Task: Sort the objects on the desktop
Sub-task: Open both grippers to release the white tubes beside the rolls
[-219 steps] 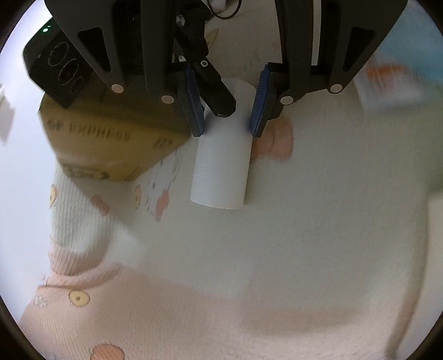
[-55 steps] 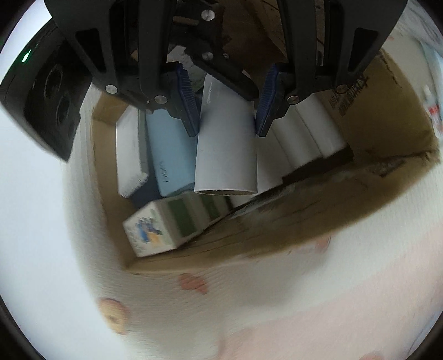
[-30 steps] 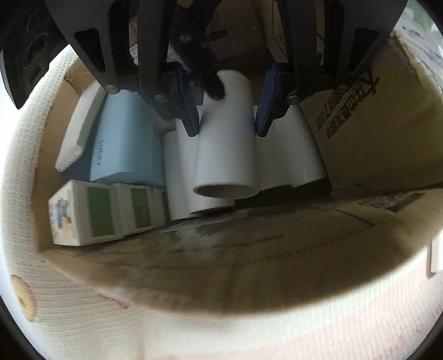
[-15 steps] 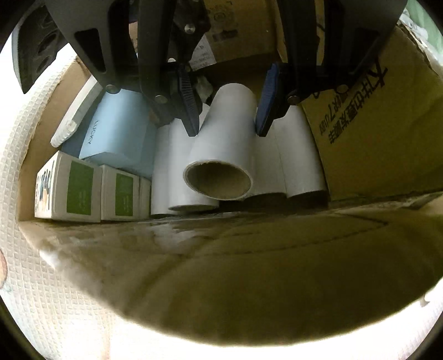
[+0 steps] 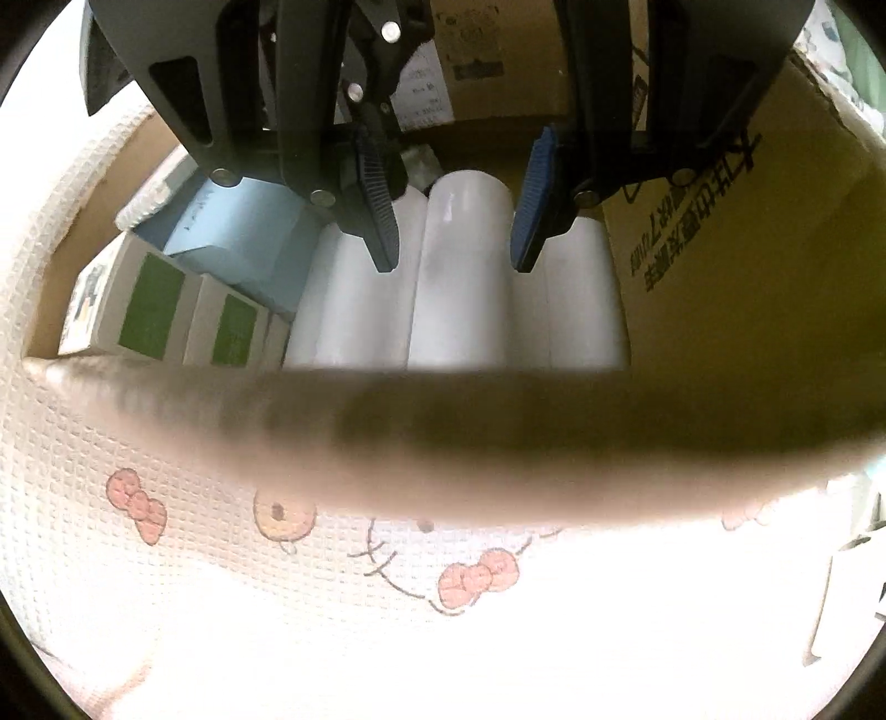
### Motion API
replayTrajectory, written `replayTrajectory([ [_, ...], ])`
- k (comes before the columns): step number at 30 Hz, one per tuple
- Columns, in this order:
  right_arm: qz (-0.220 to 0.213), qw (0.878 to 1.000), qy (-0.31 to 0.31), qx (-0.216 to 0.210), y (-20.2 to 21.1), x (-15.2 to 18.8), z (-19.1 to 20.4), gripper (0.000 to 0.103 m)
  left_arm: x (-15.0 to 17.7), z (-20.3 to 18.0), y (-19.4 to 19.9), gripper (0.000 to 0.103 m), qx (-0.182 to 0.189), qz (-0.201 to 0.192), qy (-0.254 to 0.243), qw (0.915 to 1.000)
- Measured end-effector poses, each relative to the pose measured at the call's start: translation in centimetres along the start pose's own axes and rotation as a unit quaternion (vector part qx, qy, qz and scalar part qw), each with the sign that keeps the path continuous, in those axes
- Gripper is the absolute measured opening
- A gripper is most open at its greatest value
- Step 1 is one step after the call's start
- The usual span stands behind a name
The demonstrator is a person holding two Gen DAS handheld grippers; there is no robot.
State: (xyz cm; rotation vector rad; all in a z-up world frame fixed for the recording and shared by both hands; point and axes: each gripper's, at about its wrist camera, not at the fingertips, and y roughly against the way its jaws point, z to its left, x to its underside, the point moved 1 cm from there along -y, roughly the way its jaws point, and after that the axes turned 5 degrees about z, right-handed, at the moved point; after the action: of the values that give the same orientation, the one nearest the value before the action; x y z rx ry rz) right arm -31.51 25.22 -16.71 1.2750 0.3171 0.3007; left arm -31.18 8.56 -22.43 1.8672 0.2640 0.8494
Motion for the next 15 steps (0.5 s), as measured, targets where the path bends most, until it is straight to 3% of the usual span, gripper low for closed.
replayTrajectory([
  [4, -0.002, 1.0, -0.001, 0.001, 0.2, 0.1, 0.0, 0.023, 0.1, 0.1, 0.5, 0.049, 0.047, 0.032, 0.004, 0.9984],
  [6, -0.002, 1.0, 0.002, 0.003, 0.3, 0.3, 0.0, 0.023, 0.4, 0.2, 0.7, 0.049, 0.052, 0.035, 0.004, 0.9981],
  [7, -0.003, 1.0, 0.002, 0.003, 0.4, 0.3, 0.0, 0.023, 0.5, 0.2, 0.9, 0.045, 0.047, 0.032, 0.0, 0.9984],
  [8, -0.003, 1.0, 0.001, 0.002, 0.4, 0.3, 0.0, 0.023, 0.7, 0.2, 1.1, 0.031, 0.043, 0.026, -0.008, 0.9987],
  [11, -0.009, 1.0, -0.002, -0.004, 0.9, 0.5, 0.0, 0.023, 1.5, -0.3, 1.8, 0.011, 0.025, 0.01, -0.05, 0.9984],
  [15, -0.043, 0.999, 0.005, -0.021, 2.7, 1.1, 0.4, 0.023, 2.3, -0.2, 2.9, 0.01, 0.025, -0.018, -0.077, 0.9966],
])
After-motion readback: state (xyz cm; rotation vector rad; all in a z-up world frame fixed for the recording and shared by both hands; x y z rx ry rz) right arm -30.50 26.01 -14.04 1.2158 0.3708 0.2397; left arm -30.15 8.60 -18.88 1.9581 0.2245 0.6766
